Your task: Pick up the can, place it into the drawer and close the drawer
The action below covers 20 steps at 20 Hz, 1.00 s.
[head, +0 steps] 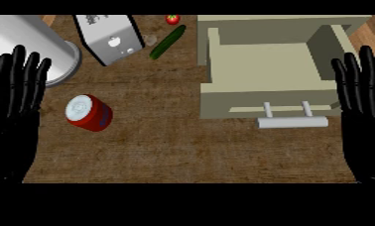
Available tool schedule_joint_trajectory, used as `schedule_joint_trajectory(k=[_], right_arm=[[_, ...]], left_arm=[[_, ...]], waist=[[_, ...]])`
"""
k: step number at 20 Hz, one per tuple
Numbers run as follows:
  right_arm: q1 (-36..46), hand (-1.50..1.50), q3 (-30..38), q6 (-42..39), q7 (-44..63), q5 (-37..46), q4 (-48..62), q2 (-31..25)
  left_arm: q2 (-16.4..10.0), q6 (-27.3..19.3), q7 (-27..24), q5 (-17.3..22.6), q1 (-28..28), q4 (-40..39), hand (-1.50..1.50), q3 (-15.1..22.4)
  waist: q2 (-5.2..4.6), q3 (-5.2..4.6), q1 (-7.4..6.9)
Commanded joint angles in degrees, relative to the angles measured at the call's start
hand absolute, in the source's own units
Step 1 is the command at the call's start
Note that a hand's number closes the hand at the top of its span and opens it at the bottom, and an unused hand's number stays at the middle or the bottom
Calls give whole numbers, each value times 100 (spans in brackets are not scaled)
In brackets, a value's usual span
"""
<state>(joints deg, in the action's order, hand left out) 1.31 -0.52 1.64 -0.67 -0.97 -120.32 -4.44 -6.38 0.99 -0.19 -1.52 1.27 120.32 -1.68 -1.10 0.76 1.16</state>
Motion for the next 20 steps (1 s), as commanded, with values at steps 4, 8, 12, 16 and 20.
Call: schedule_joint_trajectory(k=[4, 8, 12, 16, 20], right_arm=[[-111, -150, -58, -63, -128, 171, 7, -72], [-351, -150, 106, 164, 950, 186, 401, -90], [-763, -150, 87, 166, 1100, 231, 158, -92], [-750, -150, 261, 14, 974, 40, 331, -126], [-1125, -150, 520, -237, 921, -204, 148, -258]], left_arm=[[-622, 1939, -450, 1950, 288, -366, -150, 158], [-1454, 2917, 282, 2241, -397, -969, -150, 363], [-2320, 3935, 257, 3369, -554, -1304, -150, -424], [-2765, 4292, 607, 4093, -171, -1741, -150, -918], [-2919, 4632, 706, 4551, -133, -2136, -150, -1201]], waist=[[89, -101, 13], [39, -100, -37], [111, -82, -99], [111, -74, -109], [114, -75, -101]])
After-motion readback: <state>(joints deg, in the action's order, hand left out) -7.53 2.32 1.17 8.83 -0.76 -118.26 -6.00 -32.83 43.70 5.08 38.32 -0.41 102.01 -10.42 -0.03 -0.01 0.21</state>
